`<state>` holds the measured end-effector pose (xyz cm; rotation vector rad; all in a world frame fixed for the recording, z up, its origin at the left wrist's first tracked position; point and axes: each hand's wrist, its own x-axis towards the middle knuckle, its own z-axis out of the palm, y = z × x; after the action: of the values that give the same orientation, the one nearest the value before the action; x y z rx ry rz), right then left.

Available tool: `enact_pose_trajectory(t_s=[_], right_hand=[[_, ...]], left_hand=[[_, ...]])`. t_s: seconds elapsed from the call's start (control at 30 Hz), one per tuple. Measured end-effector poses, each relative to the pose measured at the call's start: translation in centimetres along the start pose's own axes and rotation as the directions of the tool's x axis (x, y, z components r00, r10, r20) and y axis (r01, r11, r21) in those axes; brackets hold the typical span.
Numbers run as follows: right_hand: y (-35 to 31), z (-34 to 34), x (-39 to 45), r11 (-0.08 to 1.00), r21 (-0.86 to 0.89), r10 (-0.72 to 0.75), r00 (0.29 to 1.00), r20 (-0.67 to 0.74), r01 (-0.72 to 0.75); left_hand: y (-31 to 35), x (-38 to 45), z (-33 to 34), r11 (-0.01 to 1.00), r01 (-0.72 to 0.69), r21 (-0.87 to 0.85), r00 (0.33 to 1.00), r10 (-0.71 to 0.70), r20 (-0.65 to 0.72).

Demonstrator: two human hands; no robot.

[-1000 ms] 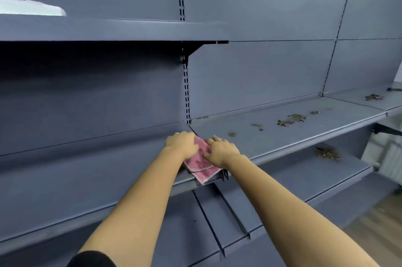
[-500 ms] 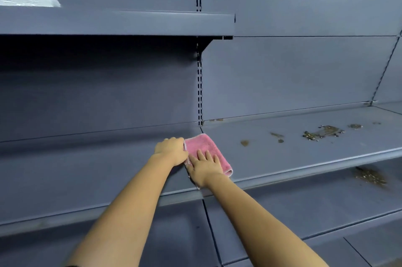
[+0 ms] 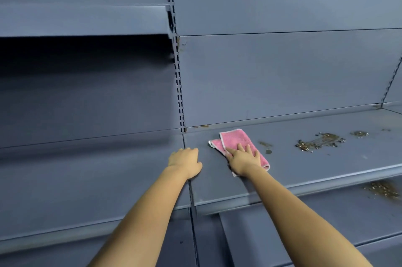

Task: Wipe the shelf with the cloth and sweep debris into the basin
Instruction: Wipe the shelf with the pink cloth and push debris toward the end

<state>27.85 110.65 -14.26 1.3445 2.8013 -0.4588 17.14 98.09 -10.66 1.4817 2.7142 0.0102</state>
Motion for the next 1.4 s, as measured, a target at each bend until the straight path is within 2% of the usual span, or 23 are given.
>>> enact_pose_trajectory(t_s=[0.2, 0.3, 0.43, 0.53, 0.67, 0.73, 0.87, 1.17, 1.4], right_hand=[[6.9, -2.2, 0.6, 0.998, -0.004, 0.055, 0.996, -0.074, -0.056], [7.4, -2.8, 0.4, 0.997, 0.04, 0.075, 0.993, -0.097, -0.071], [5.1, -3.6, 0.1, 0.975, 0.202, 0.121, 0.982, -0.144, -0.09], [1.2, -3.4, 0.3, 0.97, 0.242, 0.015, 0.985, -0.17, 0.027], [-3.6, -1.0, 0.3, 0.979, 0.139, -0.138, 0.985, -0.102, 0.152], [-4.6, 0.8, 0.0, 0.98, 0.049, -0.193, 0.98, -0.041, 0.195], [-4.2, 2.2, 0.0, 0.972, 0.015, -0.231, 0.97, -0.076, 0.233], [1.2, 0.1, 1.0, 0.997, 0.037, -0.063, 0.985, -0.158, 0.069], [8.7, -2.9, 1.9, 0.995, 0.053, 0.088, 0.982, -0.164, -0.081]], left_hand=[[2.5, 1.4, 0.6, 1.0, 0.003, 0.003, 1.0, -0.003, -0.01], [2.9, 1.2, 0.8, 1.0, 0.012, -0.001, 1.0, -0.012, -0.006], [2.5, 0.8, 0.7, 0.999, 0.03, -0.017, 0.999, -0.031, -0.025], [1.9, 0.7, 0.4, 0.999, 0.047, -0.015, 0.998, -0.048, -0.037], [1.1, 1.1, 0.0, 0.998, 0.057, -0.015, 0.997, -0.058, -0.051], [0.9, 1.3, -0.1, 0.999, 0.045, -0.026, 0.997, -0.047, -0.06], [0.9, 2.1, -0.1, 0.999, 0.001, -0.038, 0.998, -0.003, -0.067], [2.4, 3.5, 1.9, 0.997, -0.067, -0.031, 0.996, 0.066, -0.055], [3.3, 5.3, 2.3, 1.0, -0.017, -0.023, 0.998, 0.015, -0.068]])
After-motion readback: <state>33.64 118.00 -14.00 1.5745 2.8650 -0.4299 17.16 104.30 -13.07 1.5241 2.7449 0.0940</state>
